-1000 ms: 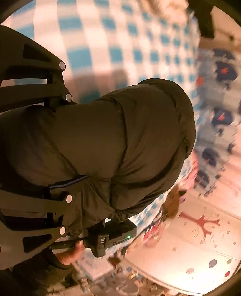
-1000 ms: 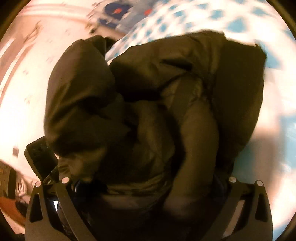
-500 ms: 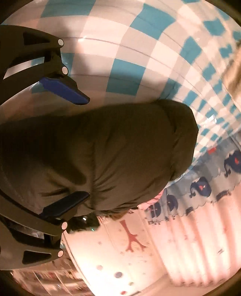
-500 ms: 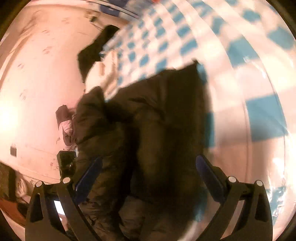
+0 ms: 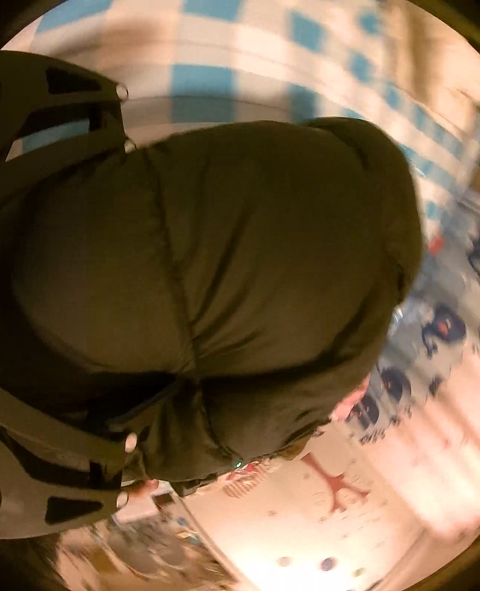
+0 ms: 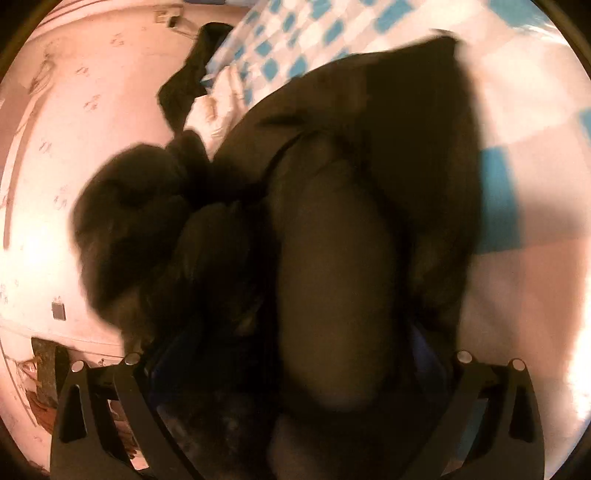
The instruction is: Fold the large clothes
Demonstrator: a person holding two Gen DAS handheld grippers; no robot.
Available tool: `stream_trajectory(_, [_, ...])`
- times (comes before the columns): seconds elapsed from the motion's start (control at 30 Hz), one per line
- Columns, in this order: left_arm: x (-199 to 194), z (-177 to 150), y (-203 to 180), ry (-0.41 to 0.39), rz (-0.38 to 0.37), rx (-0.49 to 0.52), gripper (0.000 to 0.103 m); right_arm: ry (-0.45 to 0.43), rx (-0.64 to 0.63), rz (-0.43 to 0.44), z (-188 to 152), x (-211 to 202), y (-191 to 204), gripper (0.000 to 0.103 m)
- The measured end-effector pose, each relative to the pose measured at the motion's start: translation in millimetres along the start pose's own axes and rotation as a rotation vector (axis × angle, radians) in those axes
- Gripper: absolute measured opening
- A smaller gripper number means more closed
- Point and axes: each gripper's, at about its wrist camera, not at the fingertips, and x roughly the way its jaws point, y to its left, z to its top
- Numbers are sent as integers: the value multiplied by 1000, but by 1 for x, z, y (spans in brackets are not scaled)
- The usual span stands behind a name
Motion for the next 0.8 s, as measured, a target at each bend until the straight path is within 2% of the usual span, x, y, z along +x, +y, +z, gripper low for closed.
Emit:
stream_trajectory(0.07, [-21,8,-9,-60,37,58,73,-11,-53,34,0,14,17,98])
stream_trajectory(0.1, [-30,10,-11,-78,46,66,71,-28,-95,124,4,28,34,98])
stream_trajectory(0.2, [-71,18,-1,-152,86,78,71,-24,-128,168,8,50,45,98])
stream_trajectory(0.27, [-78,20,20,-120,171,51,74,7,-155,113,12,77,49,98])
stream_trajectory(0.3, [-72,26,32,-82,211,37,80,38,-165,24,15,96,46,98])
stream_trajectory(0.33, [-58,23,50,-21,258,11,83,50,-162,-13,17,104,43,98])
stream_trajectory(0.37, [-45,21,69,16,281,-42,85,49,-142,-28,21,106,37,97])
stream_trajectory(0.4, [-40,20,80,21,272,-84,86,33,-126,-38,23,99,35,97])
stream_trajectory(0.47, [-39,12,90,-1,254,-112,87,-65,-117,-110,24,72,36,97])
stream_trajectory(0.53, [-39,9,85,-20,255,-94,88,-245,-201,-189,19,32,59,97])
stream_trajectory(0.6, [-35,10,83,-19,266,-85,90,-338,-319,-145,12,14,98,97])
stream_trajectory(0.63, [-34,11,82,-15,274,-78,90,-343,-405,-110,5,14,125,97])
stream_trajectory(0.67, [-37,10,82,-12,280,-71,90,-328,-466,-84,3,22,145,97])
stream_trajectory(0.73, [-34,14,76,-8,302,-51,90,-234,-563,10,-2,48,177,97])
stream_trajectory(0.77, [-34,18,71,-8,310,-42,90,-191,-562,16,1,67,184,97])
stream_trajectory(0.8, [-34,17,71,-10,311,-34,90,-218,-526,-89,13,95,174,97])
